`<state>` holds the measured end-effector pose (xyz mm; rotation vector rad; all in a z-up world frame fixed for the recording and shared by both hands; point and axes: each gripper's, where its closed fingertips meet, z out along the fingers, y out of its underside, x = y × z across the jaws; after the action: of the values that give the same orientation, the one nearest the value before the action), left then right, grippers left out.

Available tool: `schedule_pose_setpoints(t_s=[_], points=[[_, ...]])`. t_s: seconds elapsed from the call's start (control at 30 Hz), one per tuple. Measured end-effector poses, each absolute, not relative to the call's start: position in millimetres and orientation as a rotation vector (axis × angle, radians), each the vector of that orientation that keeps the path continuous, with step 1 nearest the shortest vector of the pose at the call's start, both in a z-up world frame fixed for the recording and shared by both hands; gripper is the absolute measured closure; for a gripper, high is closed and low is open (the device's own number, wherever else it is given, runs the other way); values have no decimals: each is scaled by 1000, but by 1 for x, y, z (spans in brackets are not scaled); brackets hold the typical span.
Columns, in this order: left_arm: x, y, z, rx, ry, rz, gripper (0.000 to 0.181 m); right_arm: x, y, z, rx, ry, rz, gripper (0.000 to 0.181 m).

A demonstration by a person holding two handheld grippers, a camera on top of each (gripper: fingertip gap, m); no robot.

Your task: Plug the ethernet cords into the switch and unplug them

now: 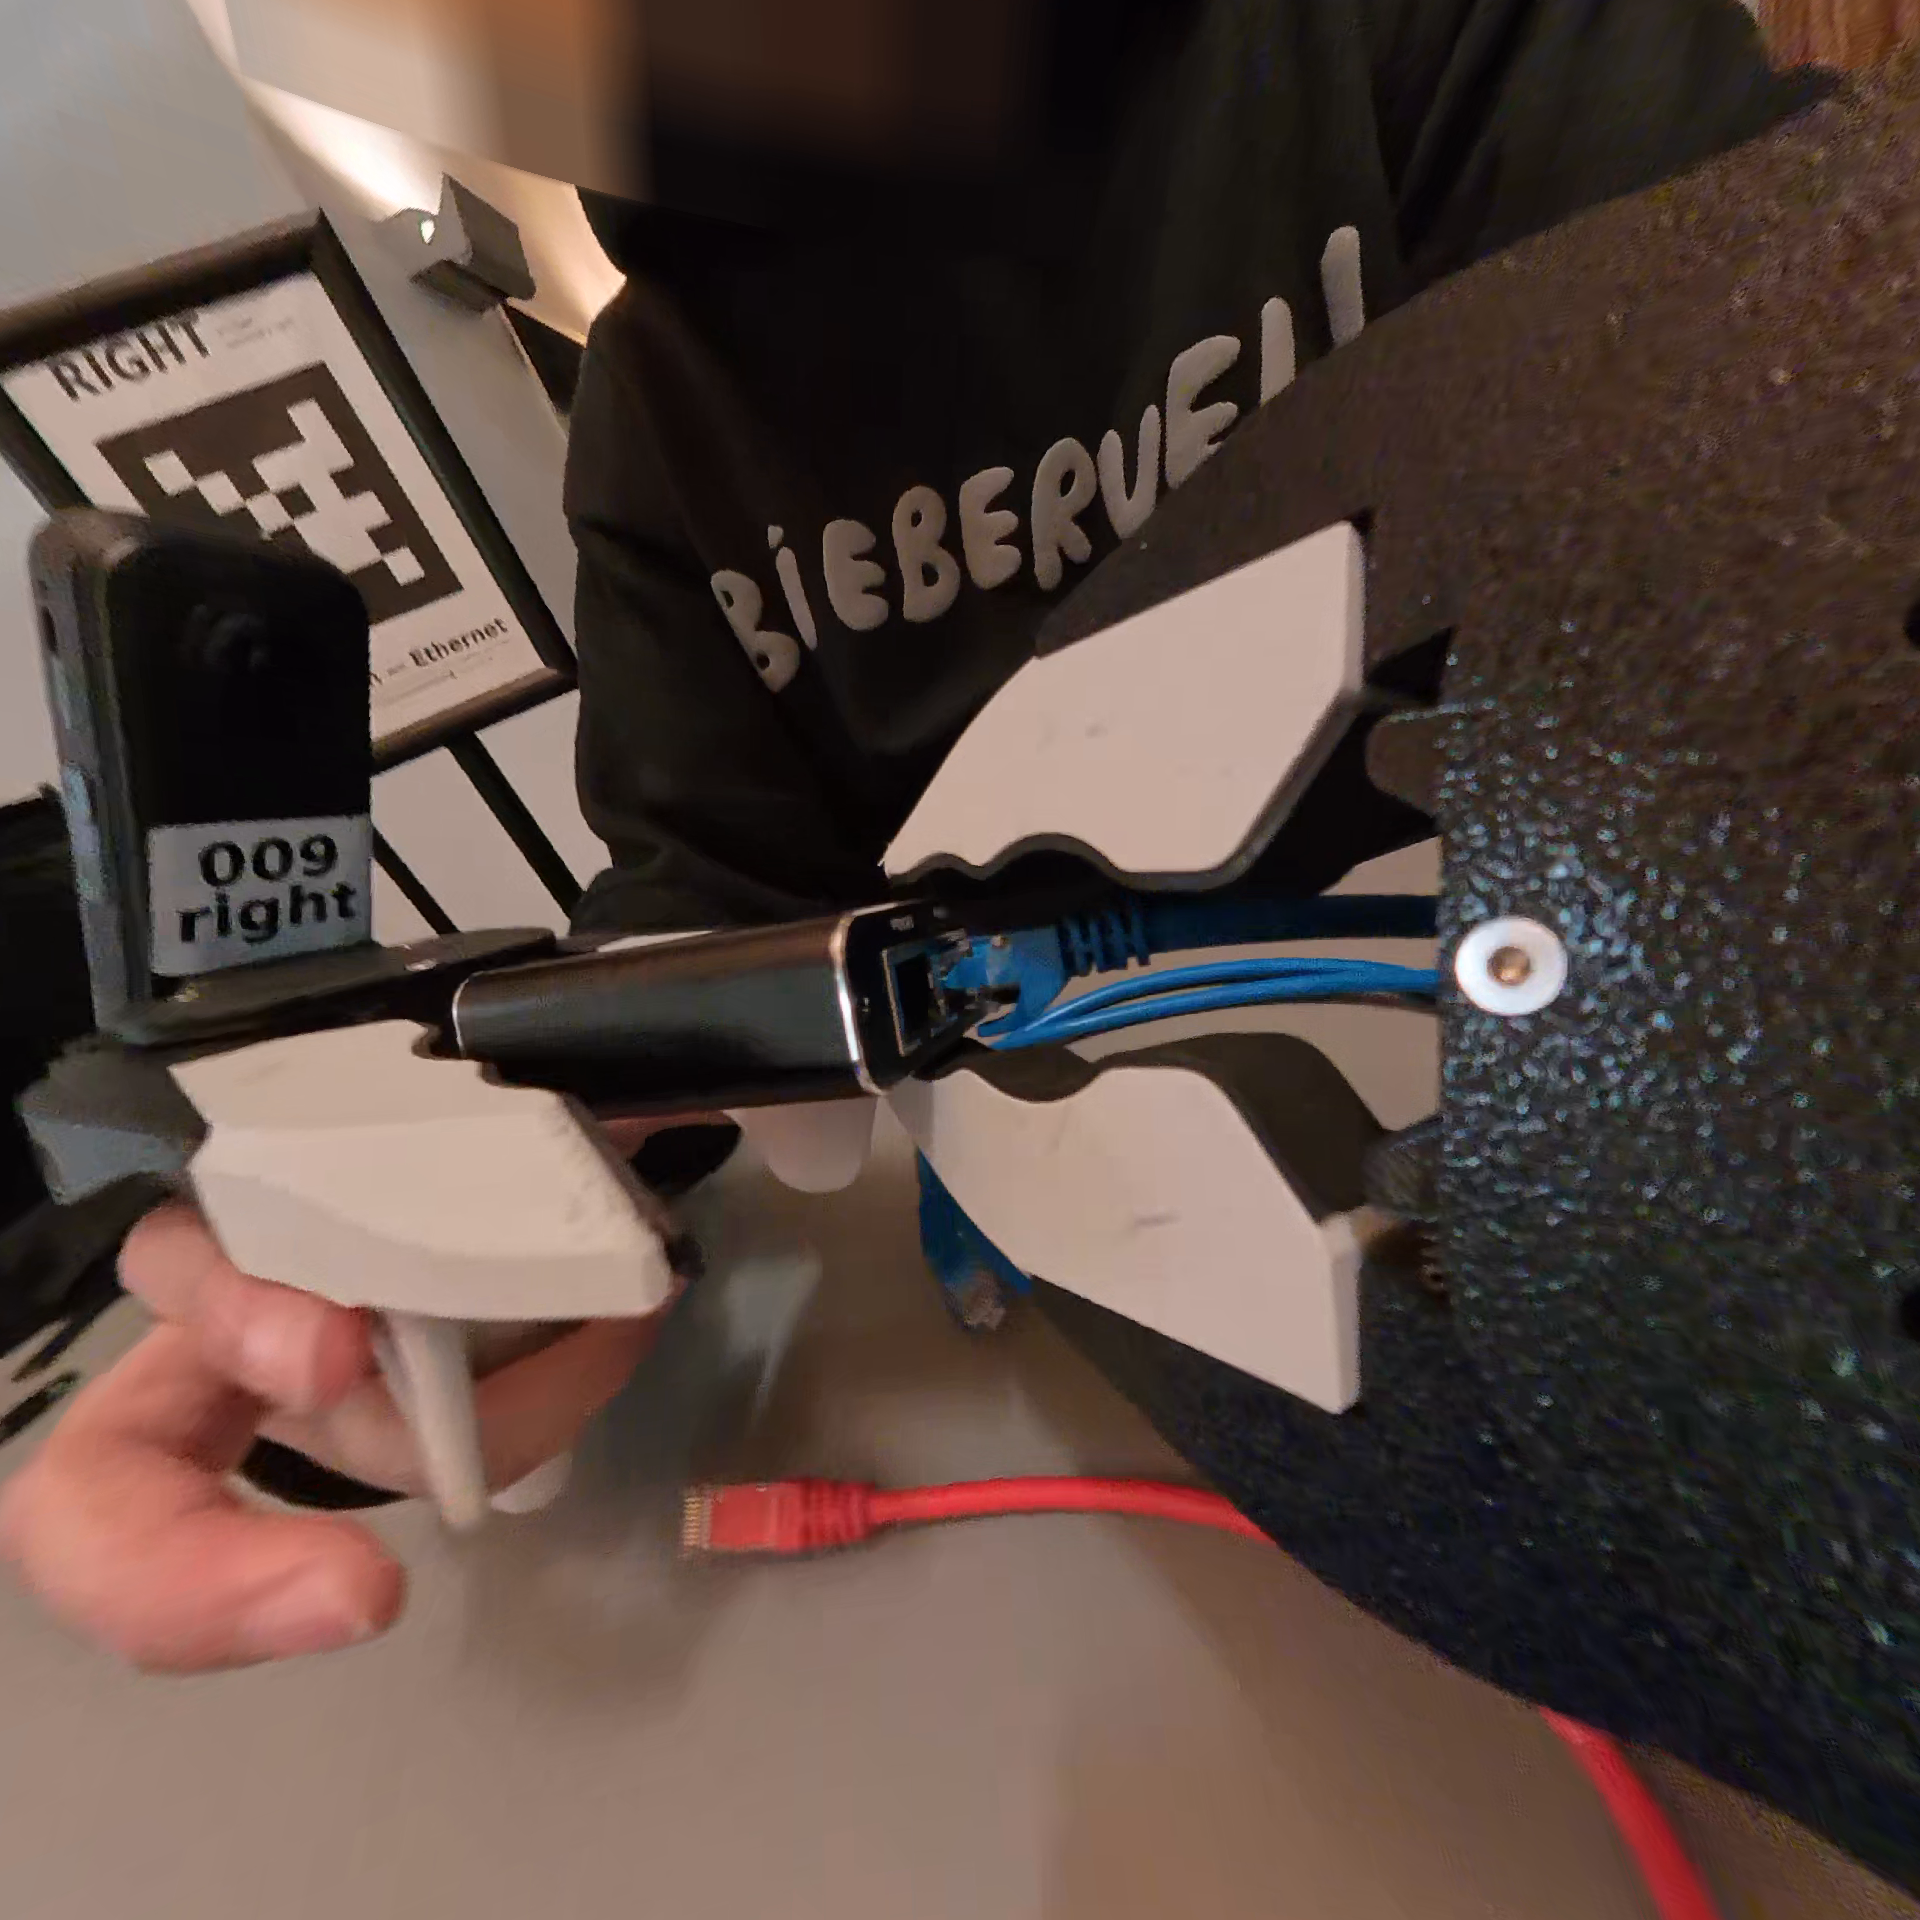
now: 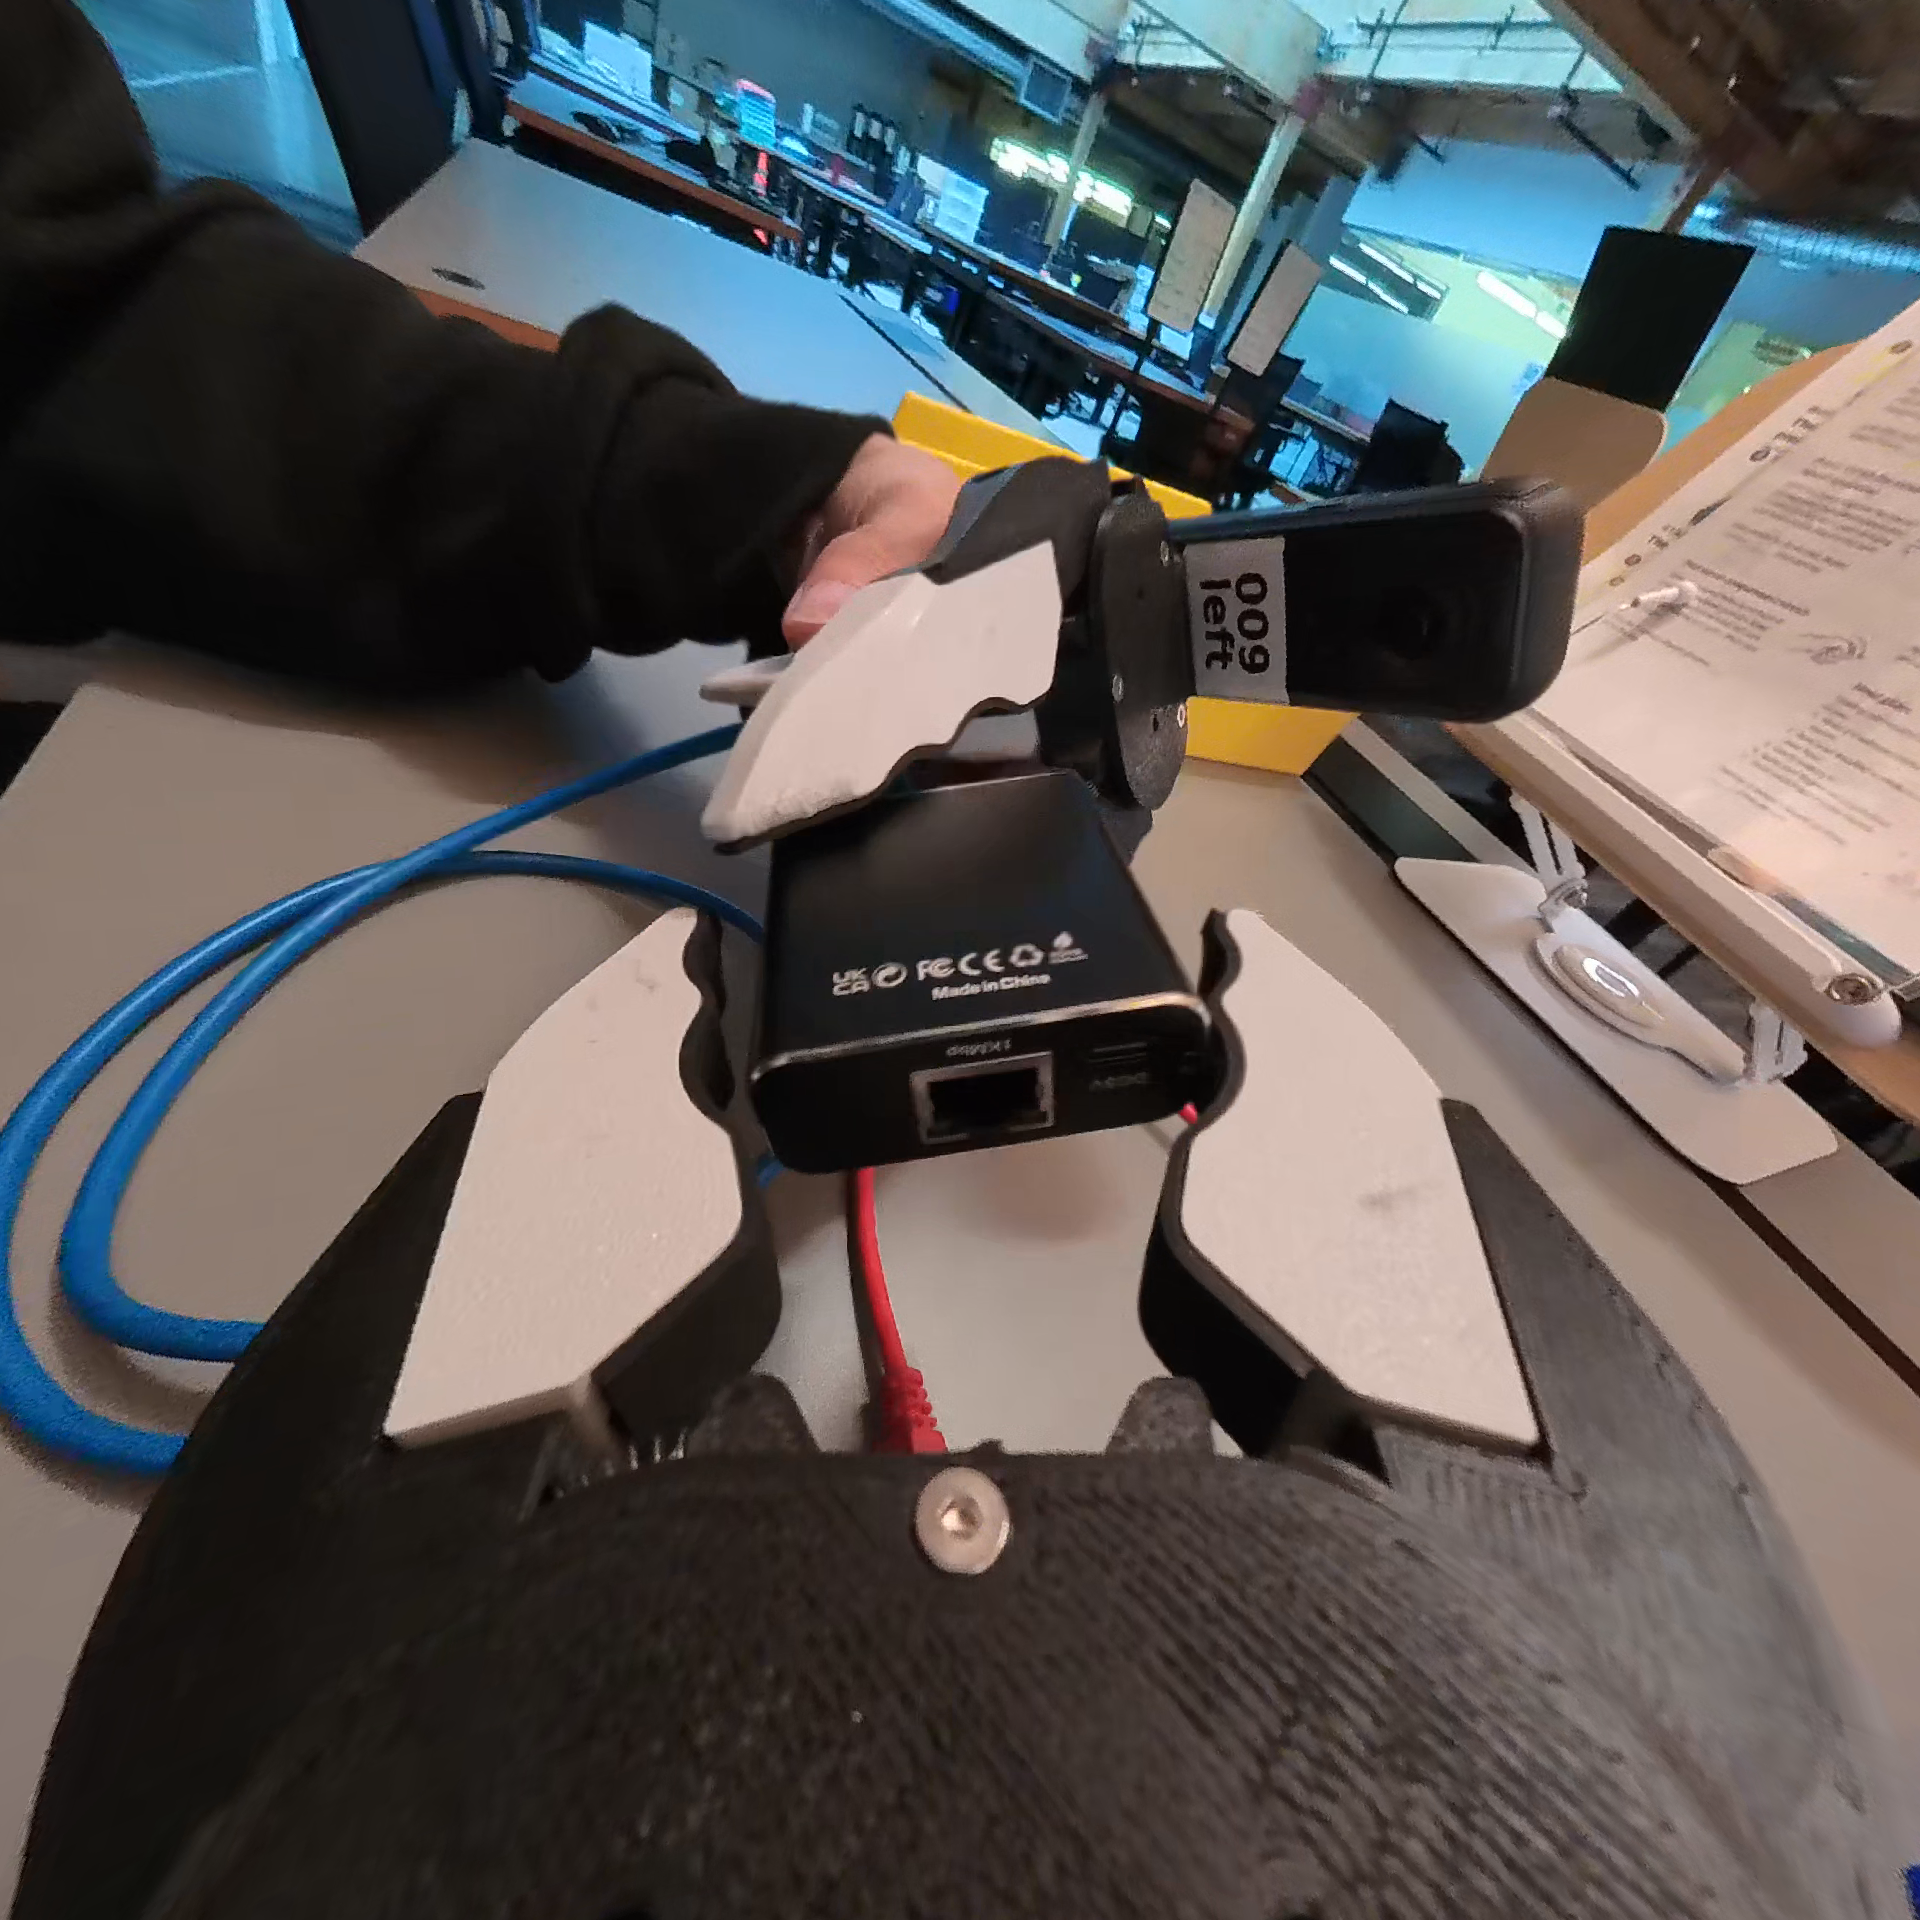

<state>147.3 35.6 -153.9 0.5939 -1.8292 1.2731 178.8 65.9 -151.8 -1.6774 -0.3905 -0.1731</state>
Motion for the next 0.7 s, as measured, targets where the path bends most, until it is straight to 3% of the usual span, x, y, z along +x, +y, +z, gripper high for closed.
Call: schedule_pose_setpoints(t_s=[0.4,0.7], points=[[130,37,-162,550,-1890,1124,156,165,79,-161,-1714,-470,-210,59],[124,39,-161,557,-1900,1052,157,148,83,-160,-1679,-516,-138,57]])
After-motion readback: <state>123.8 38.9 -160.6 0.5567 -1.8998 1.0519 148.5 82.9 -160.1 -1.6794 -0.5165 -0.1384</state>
